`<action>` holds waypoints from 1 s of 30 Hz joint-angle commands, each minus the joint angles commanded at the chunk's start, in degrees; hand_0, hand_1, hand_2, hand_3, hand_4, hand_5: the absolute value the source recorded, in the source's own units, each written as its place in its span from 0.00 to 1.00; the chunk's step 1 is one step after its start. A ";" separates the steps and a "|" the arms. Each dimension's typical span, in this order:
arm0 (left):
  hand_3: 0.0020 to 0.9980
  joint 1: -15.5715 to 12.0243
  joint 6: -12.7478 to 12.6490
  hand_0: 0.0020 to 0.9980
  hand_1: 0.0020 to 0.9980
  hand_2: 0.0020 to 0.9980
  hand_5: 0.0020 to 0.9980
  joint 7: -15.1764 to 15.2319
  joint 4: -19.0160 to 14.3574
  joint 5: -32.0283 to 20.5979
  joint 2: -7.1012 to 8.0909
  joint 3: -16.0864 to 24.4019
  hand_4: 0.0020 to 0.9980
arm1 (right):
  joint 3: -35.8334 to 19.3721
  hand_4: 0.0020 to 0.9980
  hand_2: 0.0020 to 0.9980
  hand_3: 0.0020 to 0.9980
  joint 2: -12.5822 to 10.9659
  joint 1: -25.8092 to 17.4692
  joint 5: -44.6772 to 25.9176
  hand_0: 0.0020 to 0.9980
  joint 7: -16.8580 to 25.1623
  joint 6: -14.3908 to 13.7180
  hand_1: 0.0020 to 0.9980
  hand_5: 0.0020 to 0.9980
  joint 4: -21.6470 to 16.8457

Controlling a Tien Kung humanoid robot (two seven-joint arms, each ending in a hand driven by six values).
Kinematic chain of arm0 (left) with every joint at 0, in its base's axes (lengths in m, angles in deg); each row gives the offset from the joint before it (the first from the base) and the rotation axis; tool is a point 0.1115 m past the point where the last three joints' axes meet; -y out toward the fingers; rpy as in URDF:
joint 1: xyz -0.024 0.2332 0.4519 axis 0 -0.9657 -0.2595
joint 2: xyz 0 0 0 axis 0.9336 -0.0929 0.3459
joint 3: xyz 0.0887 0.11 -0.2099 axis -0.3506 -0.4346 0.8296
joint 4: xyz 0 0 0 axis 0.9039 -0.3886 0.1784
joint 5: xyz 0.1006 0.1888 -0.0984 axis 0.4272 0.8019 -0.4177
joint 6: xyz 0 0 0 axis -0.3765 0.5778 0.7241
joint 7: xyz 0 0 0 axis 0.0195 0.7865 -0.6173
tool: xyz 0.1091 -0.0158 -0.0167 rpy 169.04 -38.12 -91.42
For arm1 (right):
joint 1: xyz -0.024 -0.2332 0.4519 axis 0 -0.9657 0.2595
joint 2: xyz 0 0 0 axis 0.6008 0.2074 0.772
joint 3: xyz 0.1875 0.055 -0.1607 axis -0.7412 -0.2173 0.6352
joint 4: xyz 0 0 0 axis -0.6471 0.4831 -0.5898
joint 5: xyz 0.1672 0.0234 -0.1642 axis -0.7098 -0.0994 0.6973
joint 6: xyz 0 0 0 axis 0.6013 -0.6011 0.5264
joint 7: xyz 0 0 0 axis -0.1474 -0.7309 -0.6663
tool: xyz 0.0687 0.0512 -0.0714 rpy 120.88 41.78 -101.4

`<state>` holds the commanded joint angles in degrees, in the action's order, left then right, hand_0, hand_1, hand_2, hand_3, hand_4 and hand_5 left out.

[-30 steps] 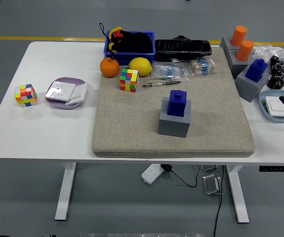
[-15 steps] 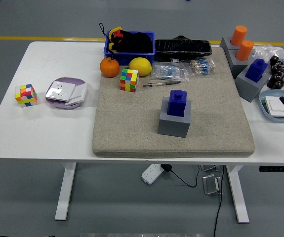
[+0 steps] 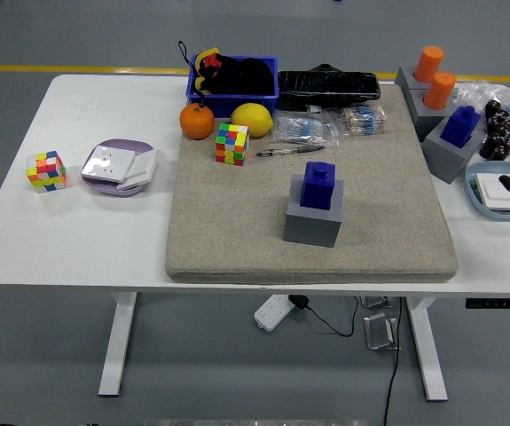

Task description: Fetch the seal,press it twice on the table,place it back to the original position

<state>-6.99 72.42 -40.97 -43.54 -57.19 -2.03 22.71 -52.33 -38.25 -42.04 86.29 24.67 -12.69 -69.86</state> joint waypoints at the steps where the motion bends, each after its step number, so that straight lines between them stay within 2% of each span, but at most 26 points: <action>1: 0.84 0.00 0.01 0.82 0.82 0.79 0.43 0.00 0.00 -0.03 0.02 -0.10 0.82 | 0.03 0.88 0.61 0.61 -0.06 -0.01 0.17 0.74 -0.04 0.02 0.64 0.09 0.01; 30: 0.84 0.21 -0.02 0.82 0.82 0.79 0.43 -0.04 0.08 0.10 -0.42 0.31 0.82 | -0.28 0.88 0.61 0.61 -0.32 -0.28 0.32 0.74 -0.50 0.14 0.64 0.09 -0.12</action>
<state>-6.78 72.39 -41.01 -43.46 -57.09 -2.45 23.01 -52.61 -38.56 -42.32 86.61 24.17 -12.55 -69.98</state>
